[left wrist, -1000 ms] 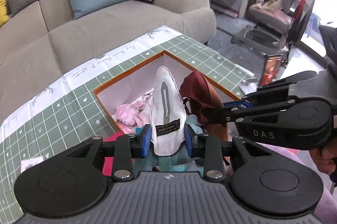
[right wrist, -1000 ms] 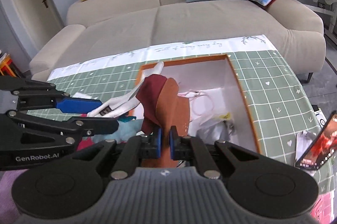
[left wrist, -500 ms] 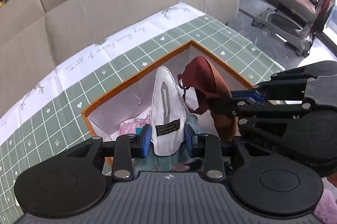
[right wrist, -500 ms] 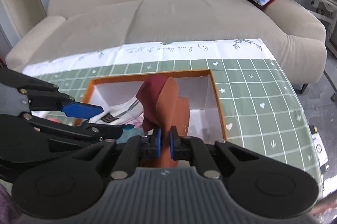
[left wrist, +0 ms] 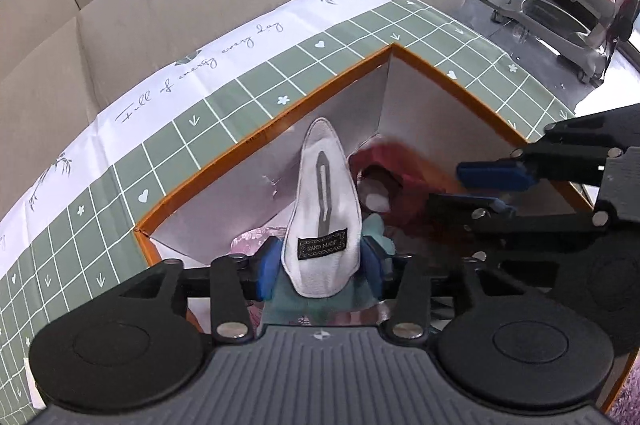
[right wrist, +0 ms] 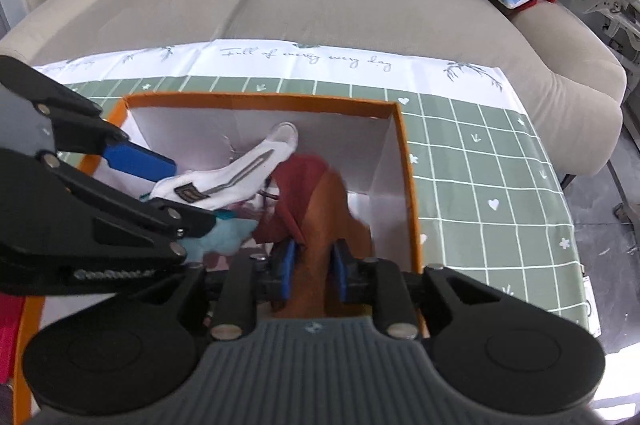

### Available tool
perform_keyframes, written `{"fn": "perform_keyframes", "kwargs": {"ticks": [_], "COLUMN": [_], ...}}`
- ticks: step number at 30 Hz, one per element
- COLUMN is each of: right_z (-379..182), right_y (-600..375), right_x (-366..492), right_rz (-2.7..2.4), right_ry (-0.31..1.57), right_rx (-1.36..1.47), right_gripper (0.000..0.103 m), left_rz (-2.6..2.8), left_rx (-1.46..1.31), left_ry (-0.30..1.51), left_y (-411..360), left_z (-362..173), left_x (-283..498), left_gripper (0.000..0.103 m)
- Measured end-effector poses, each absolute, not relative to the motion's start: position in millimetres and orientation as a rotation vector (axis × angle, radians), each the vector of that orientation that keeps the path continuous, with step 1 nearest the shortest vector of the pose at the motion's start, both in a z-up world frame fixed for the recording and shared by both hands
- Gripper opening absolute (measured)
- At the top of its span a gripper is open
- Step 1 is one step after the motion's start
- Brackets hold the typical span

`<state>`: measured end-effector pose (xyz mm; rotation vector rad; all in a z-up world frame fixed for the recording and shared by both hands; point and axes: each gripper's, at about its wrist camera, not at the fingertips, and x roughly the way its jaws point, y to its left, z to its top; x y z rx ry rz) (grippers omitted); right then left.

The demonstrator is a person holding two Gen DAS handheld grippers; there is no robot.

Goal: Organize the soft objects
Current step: 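Lower the plush and brown-red cloth into the white box and open both tools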

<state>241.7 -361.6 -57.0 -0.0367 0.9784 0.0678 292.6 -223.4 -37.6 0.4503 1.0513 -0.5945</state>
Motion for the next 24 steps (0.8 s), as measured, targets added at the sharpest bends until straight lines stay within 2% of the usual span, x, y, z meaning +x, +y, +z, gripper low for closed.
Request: {"fn": "perform_keyframes", "kwargs": {"ticks": [2,4,11,16,24], "right_z": [-56,-54,-43,-34,-22], "right_y": [-362,-363,-359,-353,-341], "right_x": [241,240,233,220,185], "right_rz": [0.055,0.052,0.039,0.026,0.031], "right_ry": [0.985,0.981,0.978,0.977,0.983], "right_rx": [-0.029,-0.02,-0.025,-0.022,-0.024], "right_gripper": [0.033,0.034,0.035,0.045,0.052], "left_rz": [-0.584,-0.582,-0.59,-0.603,-0.608], "left_rx": [0.452,0.446,0.462,0.483,0.473], "left_ry": [1.053,1.04,1.005,0.967,0.929], "left_y": [-221,-221,-218,-214,-193], "left_z": [-37,-35,-17,-3,12], "left_x": [293,292,280,263,233], "left_gripper": [0.06,0.063,0.063,0.063,0.063]}}
